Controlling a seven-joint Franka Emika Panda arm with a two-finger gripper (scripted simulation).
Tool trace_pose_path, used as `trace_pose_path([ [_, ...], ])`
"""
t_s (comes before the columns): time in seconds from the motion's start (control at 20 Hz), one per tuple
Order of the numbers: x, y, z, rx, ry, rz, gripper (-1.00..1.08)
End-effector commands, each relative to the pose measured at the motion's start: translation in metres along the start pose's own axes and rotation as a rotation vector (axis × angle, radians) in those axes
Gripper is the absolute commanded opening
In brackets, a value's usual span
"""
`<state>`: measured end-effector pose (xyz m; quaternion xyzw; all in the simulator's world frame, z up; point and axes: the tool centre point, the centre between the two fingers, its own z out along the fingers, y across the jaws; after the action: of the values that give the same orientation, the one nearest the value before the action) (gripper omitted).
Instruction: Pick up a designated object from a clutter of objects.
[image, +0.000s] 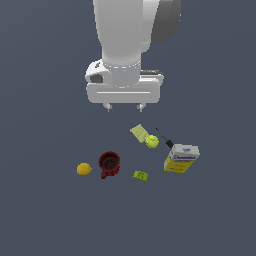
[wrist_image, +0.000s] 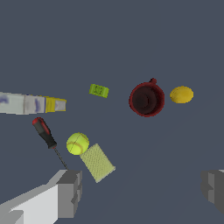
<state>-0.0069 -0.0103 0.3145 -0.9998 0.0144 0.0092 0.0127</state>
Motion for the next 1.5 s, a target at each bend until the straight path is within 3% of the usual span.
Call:
trace_pose_path([
  [0.0,0.002,-0.004,0.002,-0.003,-0.001,-0.029,1.0],
  [0.45,0.019,-0.032,0.016,-0.022,-0.002,-0.24,1.0],
  [1.45,0.059,-0.142,0.072,-0.048,-0.011,-0.972,1.0],
])
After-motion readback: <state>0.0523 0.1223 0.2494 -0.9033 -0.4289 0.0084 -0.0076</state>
